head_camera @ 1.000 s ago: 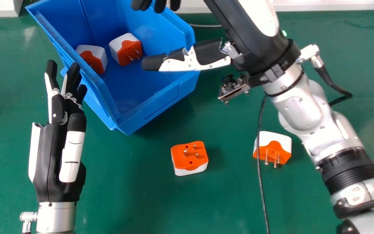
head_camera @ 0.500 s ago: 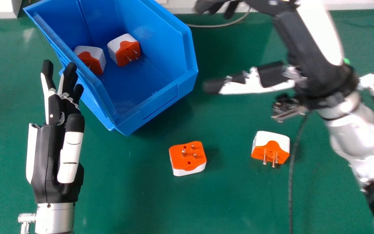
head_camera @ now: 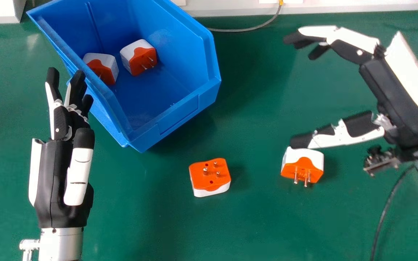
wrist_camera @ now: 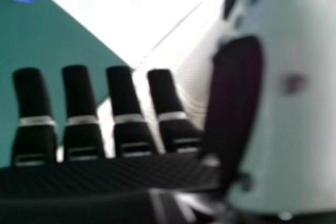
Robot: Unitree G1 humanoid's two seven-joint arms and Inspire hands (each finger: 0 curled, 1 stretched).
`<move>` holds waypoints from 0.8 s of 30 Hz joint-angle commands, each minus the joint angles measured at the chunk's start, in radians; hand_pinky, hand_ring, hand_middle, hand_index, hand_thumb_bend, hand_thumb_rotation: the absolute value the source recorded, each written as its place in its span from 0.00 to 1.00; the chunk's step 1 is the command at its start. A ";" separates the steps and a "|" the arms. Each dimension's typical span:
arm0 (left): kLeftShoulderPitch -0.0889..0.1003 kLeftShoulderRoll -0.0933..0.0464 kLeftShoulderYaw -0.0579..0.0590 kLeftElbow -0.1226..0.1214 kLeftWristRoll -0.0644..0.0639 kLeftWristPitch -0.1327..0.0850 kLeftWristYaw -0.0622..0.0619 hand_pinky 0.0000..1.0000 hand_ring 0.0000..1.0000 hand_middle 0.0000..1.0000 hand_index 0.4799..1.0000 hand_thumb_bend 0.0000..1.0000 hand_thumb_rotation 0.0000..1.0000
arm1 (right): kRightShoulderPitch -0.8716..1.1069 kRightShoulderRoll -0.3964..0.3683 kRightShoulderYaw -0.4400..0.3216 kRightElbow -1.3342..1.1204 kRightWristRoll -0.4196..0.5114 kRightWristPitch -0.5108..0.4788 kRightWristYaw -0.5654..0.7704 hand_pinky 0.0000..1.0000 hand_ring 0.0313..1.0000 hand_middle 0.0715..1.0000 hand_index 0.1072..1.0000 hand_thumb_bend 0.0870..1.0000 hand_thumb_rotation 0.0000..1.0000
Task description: Pick all objects and put in blue box
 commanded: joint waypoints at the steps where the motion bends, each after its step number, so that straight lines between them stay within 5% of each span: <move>1: 0.004 0.004 -0.001 -0.025 -0.004 -0.007 -0.004 1.00 1.00 0.98 0.93 0.70 0.83 | 0.019 -0.027 -0.022 0.008 0.033 0.000 0.009 0.62 0.71 0.74 0.73 0.92 0.24; 15: -0.003 0.003 -0.001 -0.019 0.017 -0.017 0.006 1.00 1.00 0.98 0.93 0.69 0.84 | 0.076 -0.019 0.007 0.069 0.016 0.044 0.053 0.67 0.74 0.77 0.77 0.95 0.23; 24: -0.003 0.003 -0.001 -0.026 0.014 -0.014 0.004 1.00 1.00 0.98 0.93 0.67 0.84 | 0.048 -0.007 0.077 0.175 -0.177 0.119 -0.035 0.75 0.84 0.87 0.85 0.99 0.28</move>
